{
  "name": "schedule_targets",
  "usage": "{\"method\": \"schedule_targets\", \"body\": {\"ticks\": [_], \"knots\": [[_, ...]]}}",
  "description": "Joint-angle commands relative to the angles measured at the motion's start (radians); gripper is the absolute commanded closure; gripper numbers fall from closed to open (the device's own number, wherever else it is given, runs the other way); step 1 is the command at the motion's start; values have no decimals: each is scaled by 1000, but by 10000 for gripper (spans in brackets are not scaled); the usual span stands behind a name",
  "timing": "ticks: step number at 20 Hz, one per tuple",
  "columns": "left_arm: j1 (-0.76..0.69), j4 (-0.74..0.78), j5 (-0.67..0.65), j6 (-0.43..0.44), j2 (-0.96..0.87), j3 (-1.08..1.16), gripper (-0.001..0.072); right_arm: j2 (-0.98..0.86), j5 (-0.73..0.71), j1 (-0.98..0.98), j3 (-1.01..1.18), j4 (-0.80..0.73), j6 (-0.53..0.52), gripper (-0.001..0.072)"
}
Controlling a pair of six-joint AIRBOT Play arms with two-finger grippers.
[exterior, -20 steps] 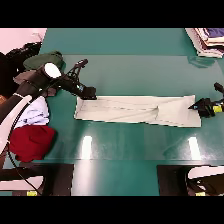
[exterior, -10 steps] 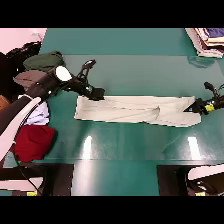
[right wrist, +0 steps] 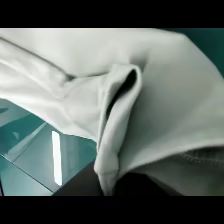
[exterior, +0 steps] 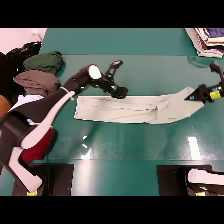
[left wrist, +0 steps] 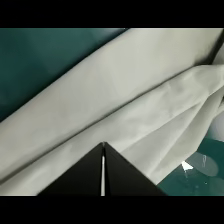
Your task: Fold the shirts.
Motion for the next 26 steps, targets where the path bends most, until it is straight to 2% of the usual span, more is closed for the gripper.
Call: {"method": "schedule_targets", "body": {"ticks": [1, 6, 9, 13, 15, 21, 26], "knots": [[-64, -15, -49, 1, -124, 129, 678, 52, 36, 119, 121, 28, 115, 696], [-110, -21, -65, 2, -158, 138, 678, 36, 60, 269, 335, 23, 192, 696], [-121, -18, -69, 3, -158, 138, 678, -3, 81, 342, 452, 21, 203, 696], [-108, 81, -140, -5, -157, 138, 678, -43, 84, 414, 564, 20, 215, 696], [-82, 88, -177, -31, -148, 138, 678, -51, 81, 436, 592, 20, 220, 696], [38, 143, -227, -32, -32, 151, 678, -51, 71, 516, 600, 21, 218, 696], [242, 288, -337, -31, 134, 153, 678, -63, -64, 719, 599, 22, 198, 696]]}}
